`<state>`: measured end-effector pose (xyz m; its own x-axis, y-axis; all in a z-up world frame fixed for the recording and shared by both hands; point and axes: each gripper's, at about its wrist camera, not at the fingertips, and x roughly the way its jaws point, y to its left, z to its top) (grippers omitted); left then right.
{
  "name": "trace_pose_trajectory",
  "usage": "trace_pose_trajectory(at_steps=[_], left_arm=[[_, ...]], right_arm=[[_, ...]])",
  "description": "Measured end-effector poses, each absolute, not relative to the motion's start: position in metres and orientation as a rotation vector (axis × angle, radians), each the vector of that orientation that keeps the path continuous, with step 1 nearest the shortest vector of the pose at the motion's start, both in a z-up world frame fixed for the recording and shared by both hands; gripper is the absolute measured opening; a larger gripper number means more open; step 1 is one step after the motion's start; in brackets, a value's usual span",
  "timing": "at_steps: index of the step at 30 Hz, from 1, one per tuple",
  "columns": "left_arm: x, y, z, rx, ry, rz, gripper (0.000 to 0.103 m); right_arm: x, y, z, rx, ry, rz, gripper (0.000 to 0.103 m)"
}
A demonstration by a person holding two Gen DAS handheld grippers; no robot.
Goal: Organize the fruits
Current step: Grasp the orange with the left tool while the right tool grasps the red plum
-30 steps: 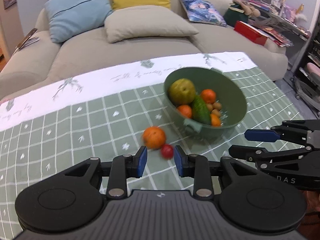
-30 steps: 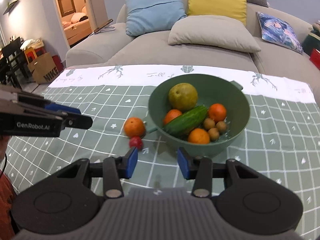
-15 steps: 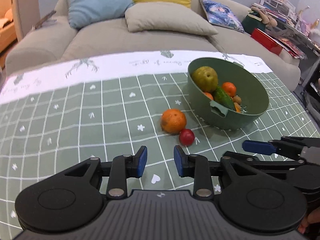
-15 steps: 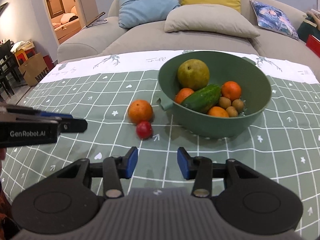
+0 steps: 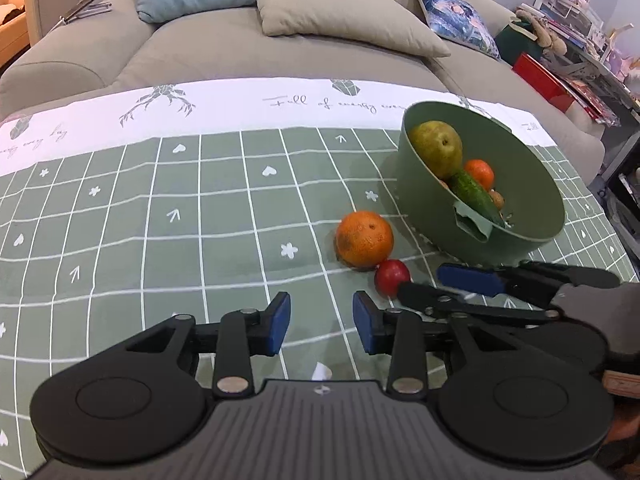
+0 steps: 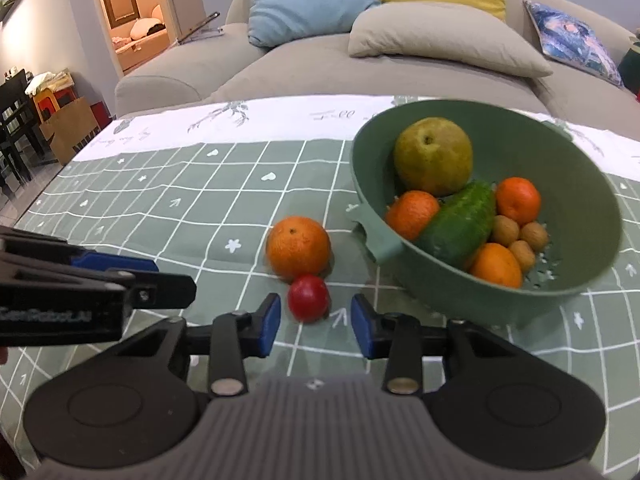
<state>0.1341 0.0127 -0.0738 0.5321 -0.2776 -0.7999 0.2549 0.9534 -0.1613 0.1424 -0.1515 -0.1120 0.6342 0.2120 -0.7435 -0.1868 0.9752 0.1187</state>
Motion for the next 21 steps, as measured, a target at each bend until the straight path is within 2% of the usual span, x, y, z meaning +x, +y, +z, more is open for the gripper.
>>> trace_pose_trajectory(at_steps=[9,12,16,18,21], left_arm=[[0.149,0.015,-0.080,-0.028,0.965,-0.337,0.043],[0.150,0.012,-0.082,-0.025,0.966,-0.357,0.043],[0.154,0.006,-0.085,-0.023,0.967,-0.385,0.043],[0.157,0.000,-0.087,-0.016,0.972,-0.398,0.046],[0.164,-0.012,-0.090,0.008,0.969,-0.417,0.059]], right_arm=[[0.161,-0.148,-0.125,0.042,0.889,0.230,0.030],[0.164,-0.147,-0.129,0.054,0.897,0.235,0.022],[0.163,-0.148,-0.128,0.054,0.904,0.241,0.022],[0.160,-0.151,-0.126,0.050,0.906,0.224,0.022],[0.154,-0.159,-0.122,0.046,0.905,0.193,0.022]])
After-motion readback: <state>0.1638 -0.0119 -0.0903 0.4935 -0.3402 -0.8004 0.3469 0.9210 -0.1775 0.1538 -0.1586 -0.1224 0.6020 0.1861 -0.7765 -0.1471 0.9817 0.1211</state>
